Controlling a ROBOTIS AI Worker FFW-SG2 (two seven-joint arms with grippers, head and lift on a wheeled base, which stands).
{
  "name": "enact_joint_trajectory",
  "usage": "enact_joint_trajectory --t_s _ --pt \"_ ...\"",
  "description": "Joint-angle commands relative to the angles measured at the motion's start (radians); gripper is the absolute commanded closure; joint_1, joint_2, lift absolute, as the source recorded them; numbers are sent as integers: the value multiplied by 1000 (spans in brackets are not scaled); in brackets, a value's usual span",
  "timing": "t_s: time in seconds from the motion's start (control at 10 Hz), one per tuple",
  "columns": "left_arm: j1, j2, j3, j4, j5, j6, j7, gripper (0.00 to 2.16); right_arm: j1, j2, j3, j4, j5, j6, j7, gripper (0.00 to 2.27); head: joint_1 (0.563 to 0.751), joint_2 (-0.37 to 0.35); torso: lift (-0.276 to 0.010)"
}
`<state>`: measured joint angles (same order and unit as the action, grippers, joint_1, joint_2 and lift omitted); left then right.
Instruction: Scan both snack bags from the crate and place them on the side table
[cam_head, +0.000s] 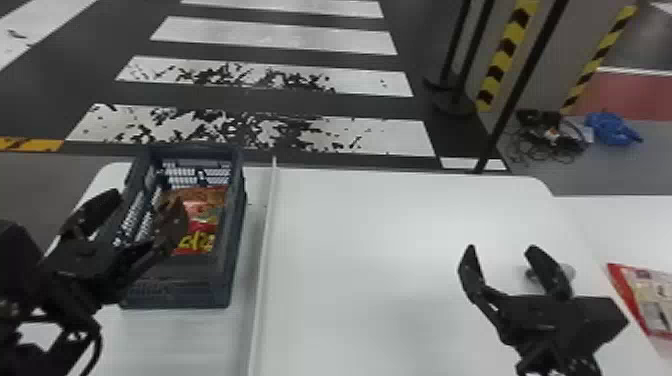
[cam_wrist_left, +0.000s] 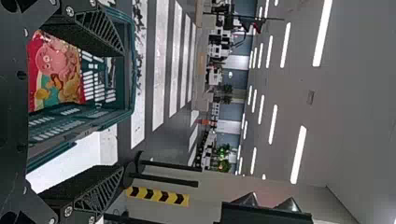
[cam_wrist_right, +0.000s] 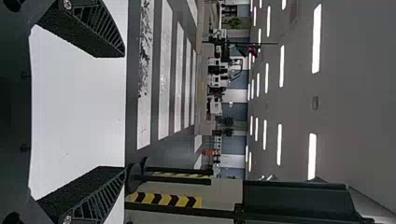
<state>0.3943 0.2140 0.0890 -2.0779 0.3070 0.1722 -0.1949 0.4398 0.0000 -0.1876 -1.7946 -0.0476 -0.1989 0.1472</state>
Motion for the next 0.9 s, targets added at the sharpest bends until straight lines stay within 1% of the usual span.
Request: enact_joint_trajectory --t_s 0.0,0.1,0.2,0.3,0.4,0.5,0.6,0.7,0.8 --pt "-71 28 34 -1 4 177 0 144 8 1 -1 -2 -2 2 0 63 695 -77 -98" --pt "-123 59 37 15 0 247 0 140 16 1 -3 -6 -2 2 0 63 695 -68 -98" --pt "-164 90 35 38 -6 293 2 140 20 1 -6 -8 0 8 2 63 695 -52 -98" --pt "-206 116 28 71 -12 324 0 140 28 1 -6 -8 0 8 2 63 695 -39 -98" --pt "-255 150 6 113 -20 343 -4 140 37 1 -6 -11 -2 8 2 63 695 -29 -98" --pt "-312 188 -20 167 -31 349 -23 140 51 1 -6 -19 -2 8 2 63 695 -24 -98" --pt "-393 225 -80 231 -34 352 -37 140 69 1 -9 -34 -3 8 0 63 695 -18 -98" --pt "-473 257 -138 299 -40 352 -60 140 89 1 -12 -46 -3 5 -1 63 695 -18 -98" --pt "-551 272 -186 355 -43 352 -87 140 109 1 -12 -60 -5 2 -14 63 695 -23 -98"
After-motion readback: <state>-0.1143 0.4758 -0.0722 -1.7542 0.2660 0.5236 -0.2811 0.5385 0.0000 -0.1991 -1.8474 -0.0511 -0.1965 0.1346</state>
